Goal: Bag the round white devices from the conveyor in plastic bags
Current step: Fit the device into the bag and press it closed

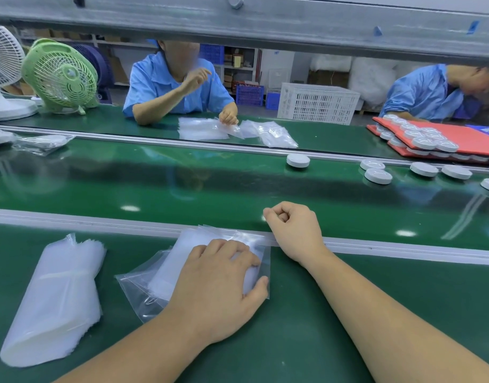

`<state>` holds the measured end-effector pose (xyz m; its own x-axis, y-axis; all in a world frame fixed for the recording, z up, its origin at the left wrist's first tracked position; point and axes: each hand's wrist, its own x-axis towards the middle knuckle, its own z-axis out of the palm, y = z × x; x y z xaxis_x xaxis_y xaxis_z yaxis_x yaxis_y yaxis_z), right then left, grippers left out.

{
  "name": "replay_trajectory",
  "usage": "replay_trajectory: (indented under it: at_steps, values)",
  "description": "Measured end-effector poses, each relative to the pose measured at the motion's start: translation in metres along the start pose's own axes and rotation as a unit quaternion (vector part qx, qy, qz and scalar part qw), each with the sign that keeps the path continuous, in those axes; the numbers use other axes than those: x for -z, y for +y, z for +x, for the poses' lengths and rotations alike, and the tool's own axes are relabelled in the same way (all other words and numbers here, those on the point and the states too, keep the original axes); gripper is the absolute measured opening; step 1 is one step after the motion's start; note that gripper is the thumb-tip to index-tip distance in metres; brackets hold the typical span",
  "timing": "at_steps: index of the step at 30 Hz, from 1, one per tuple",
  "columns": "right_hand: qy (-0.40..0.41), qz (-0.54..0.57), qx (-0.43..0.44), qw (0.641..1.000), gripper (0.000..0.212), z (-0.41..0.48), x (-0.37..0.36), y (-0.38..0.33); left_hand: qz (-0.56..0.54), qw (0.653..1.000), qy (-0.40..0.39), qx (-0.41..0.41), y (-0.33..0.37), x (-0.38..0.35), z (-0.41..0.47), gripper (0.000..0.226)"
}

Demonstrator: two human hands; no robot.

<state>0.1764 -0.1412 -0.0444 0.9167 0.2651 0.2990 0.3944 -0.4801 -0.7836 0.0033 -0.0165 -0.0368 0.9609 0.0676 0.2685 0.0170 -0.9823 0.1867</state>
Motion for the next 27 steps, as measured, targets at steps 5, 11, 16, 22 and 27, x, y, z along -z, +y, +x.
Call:
replay_trajectory:
  at_steps: [5,11,16,22,27]
  values:
    - [0.003,-0.003,0.0,1.0,0.03,-0.0006,0.0006,0.0005,-0.007,1.0,0.002,0.0,-0.0002,-0.0005,-0.0006,0.054]
    - [0.001,-0.003,-0.002,1.0,0.029,-0.0004,0.0006,0.0002,-0.009,1.0,0.003,-0.001,-0.0003,-0.0001,-0.0005,0.055]
    - [0.0,-0.001,-0.001,1.0,0.029,-0.0006,0.0005,0.0007,-0.01,1.0,0.006,-0.002,-0.0012,-0.0012,-0.0008,0.052]
    - [-0.002,-0.001,-0.003,1.0,0.029,-0.0008,0.0006,0.0002,-0.012,1.0,0.007,0.001,-0.0014,-0.0008,-0.001,0.053]
    - [-0.001,0.003,-0.002,1.0,0.029,-0.0003,0.0,0.0008,-0.014,1.0,0.005,-0.001,-0.0019,-0.0012,-0.0003,0.052]
